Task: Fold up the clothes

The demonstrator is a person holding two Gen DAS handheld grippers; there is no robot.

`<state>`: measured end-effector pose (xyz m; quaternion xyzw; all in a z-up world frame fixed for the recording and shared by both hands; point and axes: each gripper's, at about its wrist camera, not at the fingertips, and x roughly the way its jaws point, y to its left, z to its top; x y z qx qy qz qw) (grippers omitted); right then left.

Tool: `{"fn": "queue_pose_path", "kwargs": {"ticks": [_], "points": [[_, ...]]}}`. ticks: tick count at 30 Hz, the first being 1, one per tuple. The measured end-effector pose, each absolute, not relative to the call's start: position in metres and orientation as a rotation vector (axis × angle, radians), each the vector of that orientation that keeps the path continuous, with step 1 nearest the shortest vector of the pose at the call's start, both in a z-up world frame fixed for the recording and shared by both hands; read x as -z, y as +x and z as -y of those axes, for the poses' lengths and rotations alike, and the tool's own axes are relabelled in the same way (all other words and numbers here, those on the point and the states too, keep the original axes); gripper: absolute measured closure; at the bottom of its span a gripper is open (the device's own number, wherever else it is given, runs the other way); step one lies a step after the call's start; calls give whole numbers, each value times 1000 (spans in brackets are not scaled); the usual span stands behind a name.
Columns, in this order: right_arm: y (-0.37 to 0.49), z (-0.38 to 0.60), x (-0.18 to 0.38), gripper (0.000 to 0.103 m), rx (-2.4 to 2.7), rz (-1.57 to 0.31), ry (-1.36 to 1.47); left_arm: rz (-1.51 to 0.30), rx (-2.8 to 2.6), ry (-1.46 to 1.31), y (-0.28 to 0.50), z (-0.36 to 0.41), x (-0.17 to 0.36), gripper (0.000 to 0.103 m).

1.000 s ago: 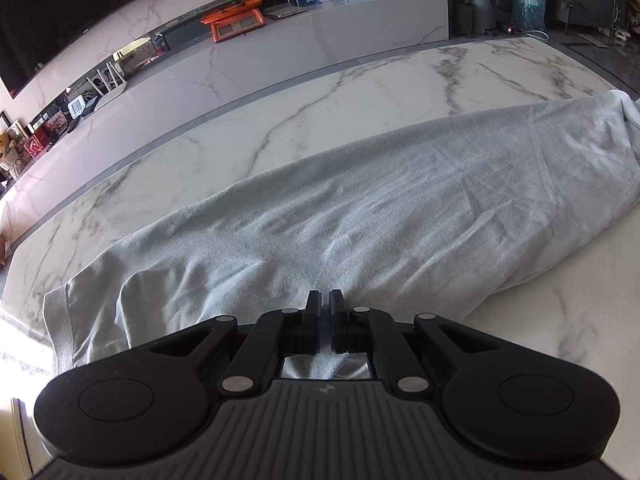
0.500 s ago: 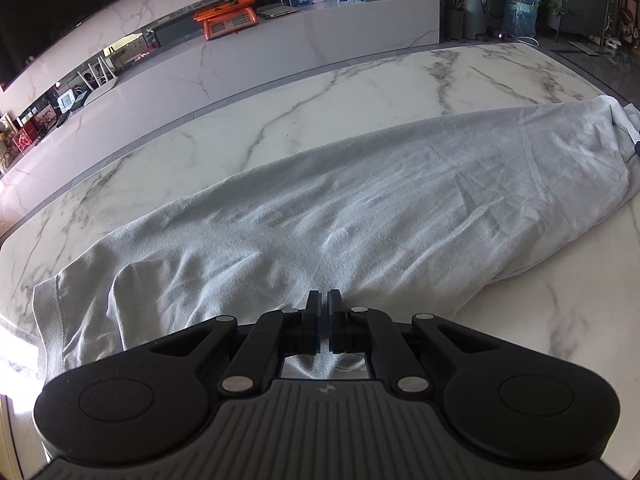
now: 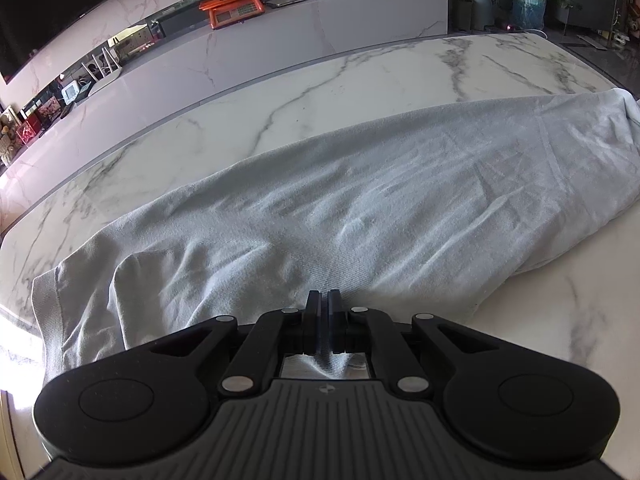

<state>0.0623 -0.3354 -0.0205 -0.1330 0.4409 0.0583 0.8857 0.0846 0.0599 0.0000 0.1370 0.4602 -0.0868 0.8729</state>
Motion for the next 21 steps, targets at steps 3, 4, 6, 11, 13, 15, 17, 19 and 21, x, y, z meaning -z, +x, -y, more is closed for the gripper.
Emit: {"fn": "queue_pose_path", "kwargs": {"ticks": [3, 4, 6, 11, 13, 15, 17, 19, 21], "points": [[64, 340, 21, 88, -118, -932, -242, -962, 181, 276, 84, -62, 0, 100], [64, 341, 21, 91, -118, -934, -238, -963, 181, 273, 84, -63, 1, 100], [64, 338, 21, 97, -115, -930, -250, -965, 181, 266, 84, -64, 1, 100], [60, 340, 7, 100, -71, -871, -250, -971, 179, 262, 85, -64, 1, 101], [59, 344, -3, 100, -43, -840, -246, -972, 183, 269, 85, -64, 1, 101], [60, 352, -14, 100, -11, -814, -229, -974, 186, 274, 85, -64, 1, 101], [64, 361, -24, 100, 12, -806, -220, -975, 189, 278, 85, -64, 1, 101], [69, 370, -33, 100, 34, -807, -245, -976, 191, 280, 85, -64, 1, 101], [77, 380, -42, 100, 63, -807, -268, -980, 191, 282, 86, -63, 1, 101]]}}
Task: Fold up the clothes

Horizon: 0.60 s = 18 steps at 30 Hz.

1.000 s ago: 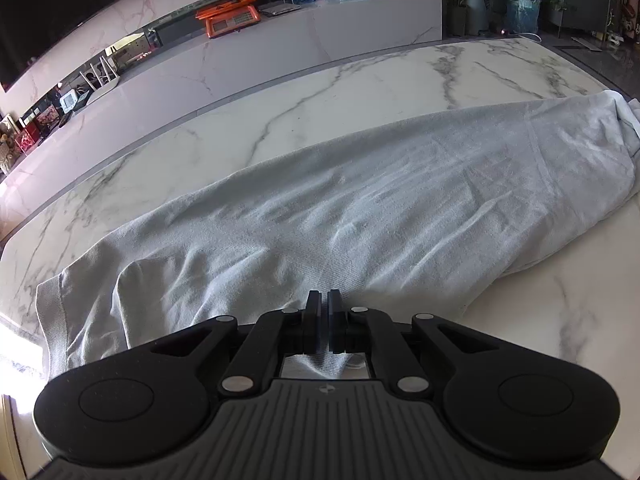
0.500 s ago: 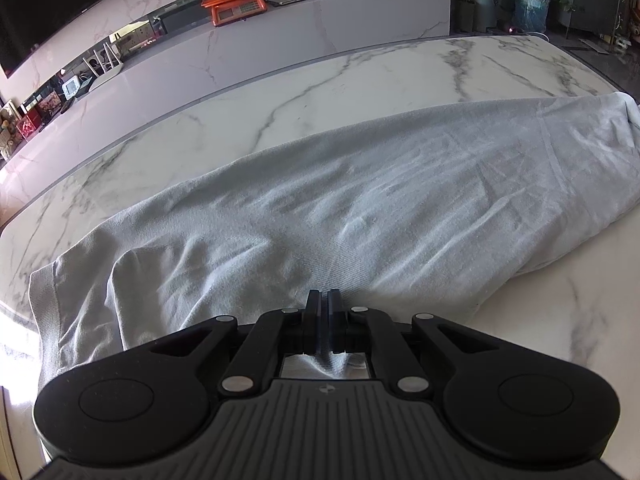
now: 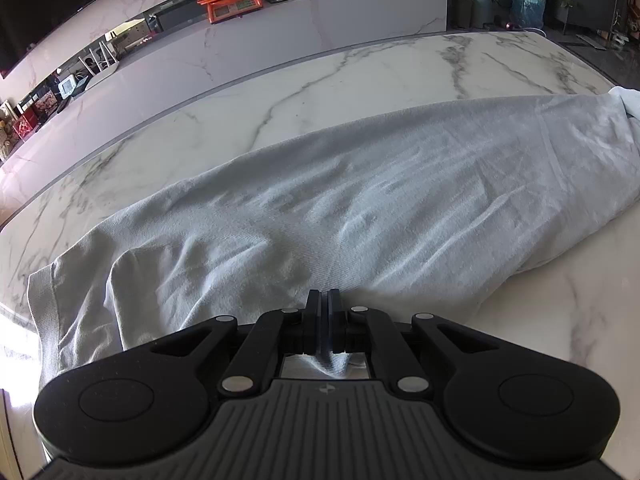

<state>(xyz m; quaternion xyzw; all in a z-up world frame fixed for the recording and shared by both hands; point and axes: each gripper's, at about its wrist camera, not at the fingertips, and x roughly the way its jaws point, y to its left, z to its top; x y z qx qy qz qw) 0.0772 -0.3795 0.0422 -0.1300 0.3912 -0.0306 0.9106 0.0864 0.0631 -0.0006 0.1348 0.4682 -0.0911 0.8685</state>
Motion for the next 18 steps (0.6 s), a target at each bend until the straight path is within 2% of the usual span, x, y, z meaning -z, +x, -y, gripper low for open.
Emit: {"fn": "queue_pose_path", "kwargs": {"ticks": [9, 18], "points": [[127, 431, -54, 101, 230, -876, -291, -998, 205, 284, 90, -65, 0, 101], [167, 445, -8, 100, 250, -942, -310, -1002, 231, 303, 93, -67, 0, 100]]}}
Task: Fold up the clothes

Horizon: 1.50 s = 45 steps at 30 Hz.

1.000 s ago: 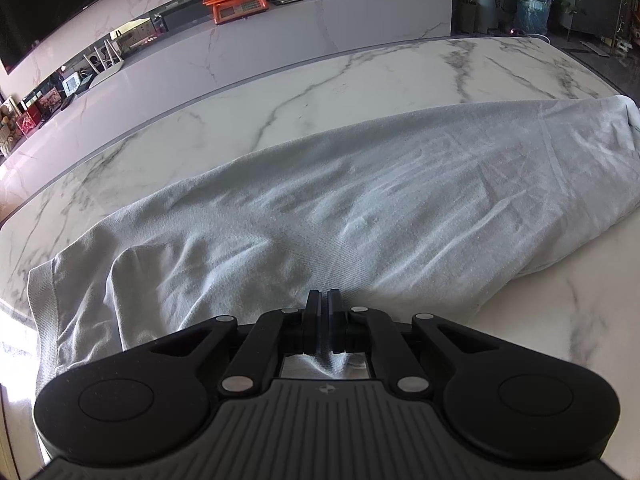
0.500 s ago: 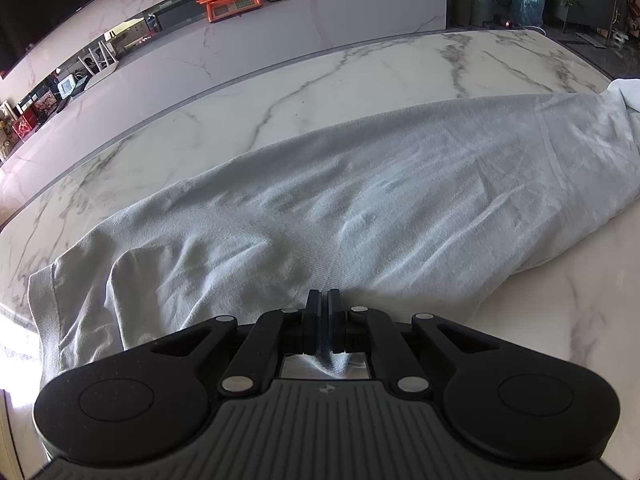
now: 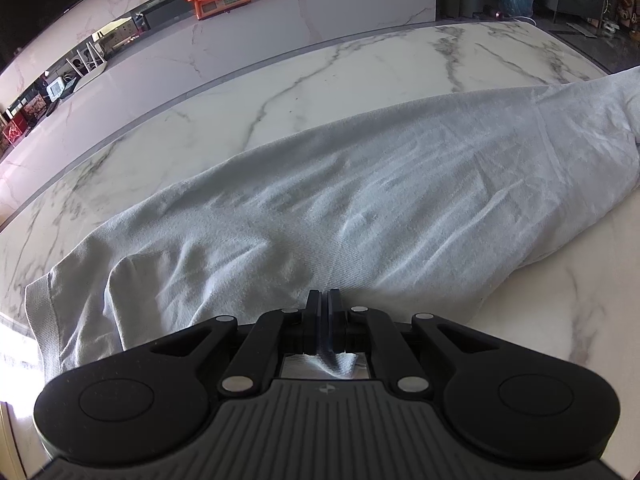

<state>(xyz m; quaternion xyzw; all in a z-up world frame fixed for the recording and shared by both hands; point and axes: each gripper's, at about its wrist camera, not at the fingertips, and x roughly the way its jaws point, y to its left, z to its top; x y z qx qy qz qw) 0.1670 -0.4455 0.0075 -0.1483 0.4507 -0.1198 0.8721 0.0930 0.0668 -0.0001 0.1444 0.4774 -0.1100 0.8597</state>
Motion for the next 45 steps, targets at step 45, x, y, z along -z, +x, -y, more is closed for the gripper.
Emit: {"fn": "queue_pose_path", "kwargs": {"ticks": [45], "points": [[94, 477, -37, 102, 270, -926, 20, -988, 162, 297, 87, -87, 0, 100]]}}
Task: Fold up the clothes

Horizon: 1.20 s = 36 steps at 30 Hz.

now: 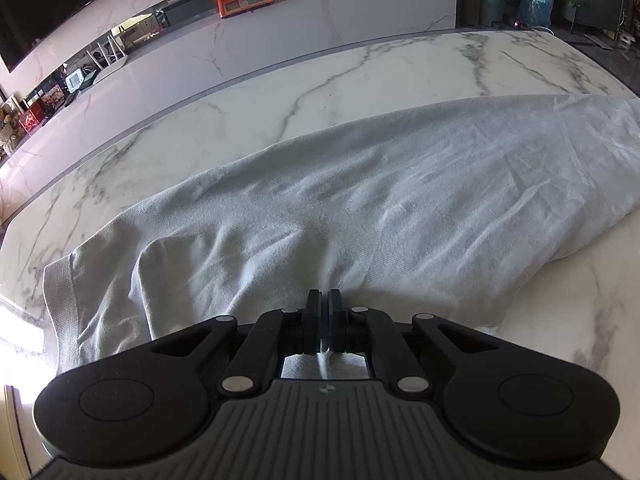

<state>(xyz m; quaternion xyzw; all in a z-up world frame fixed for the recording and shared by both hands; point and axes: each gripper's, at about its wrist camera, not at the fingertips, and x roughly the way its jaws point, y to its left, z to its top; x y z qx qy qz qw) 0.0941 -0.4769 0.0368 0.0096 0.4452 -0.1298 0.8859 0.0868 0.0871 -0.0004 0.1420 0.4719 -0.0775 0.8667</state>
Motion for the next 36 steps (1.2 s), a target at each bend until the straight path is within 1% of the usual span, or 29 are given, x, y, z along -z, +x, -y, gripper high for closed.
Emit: {"fn": "queue_pose_path", "kwargs": {"ticks": [8, 11, 17, 20, 22, 23, 24, 25, 26, 27, 31, 34, 35, 36], "points": [[99, 473, -71, 103, 346, -911, -97, -981, 155, 336, 84, -84, 2, 101], [98, 485, -77, 103, 409, -923, -108, -981, 155, 334, 84, -84, 2, 100], [90, 499, -57, 103, 388, -978, -61, -980, 153, 349, 85, -82, 3, 100], [87, 501, -43, 103, 330, -993, 9, -977, 153, 360, 84, -81, 3, 100], [87, 501, -33, 100, 293, -1010, 49, -977, 154, 362, 84, -80, 3, 100], [87, 498, -30, 97, 282, -1015, 54, -977, 154, 361, 84, -80, 3, 100], [87, 496, -27, 89, 276, -1018, 55, -978, 154, 361, 84, -80, 3, 100], [87, 495, -24, 86, 273, -1021, 56, -978, 154, 363, 84, -80, 3, 100], [87, 494, -20, 80, 269, -1024, 58, -979, 154, 366, 85, -80, 3, 100], [87, 495, -17, 76, 266, -1024, 67, -978, 154, 370, 84, -79, 3, 100], [90, 496, -7, 72, 274, -1030, 134, -976, 155, 380, 83, -78, 4, 101], [94, 501, 3, 72, 275, -1035, 182, -975, 156, 384, 83, -78, 4, 100], [95, 502, 6, 74, 270, -1037, 204, -974, 157, 385, 83, -78, 4, 100], [97, 503, 8, 83, 265, -1037, 219, -974, 157, 384, 83, -79, 4, 100]]}}
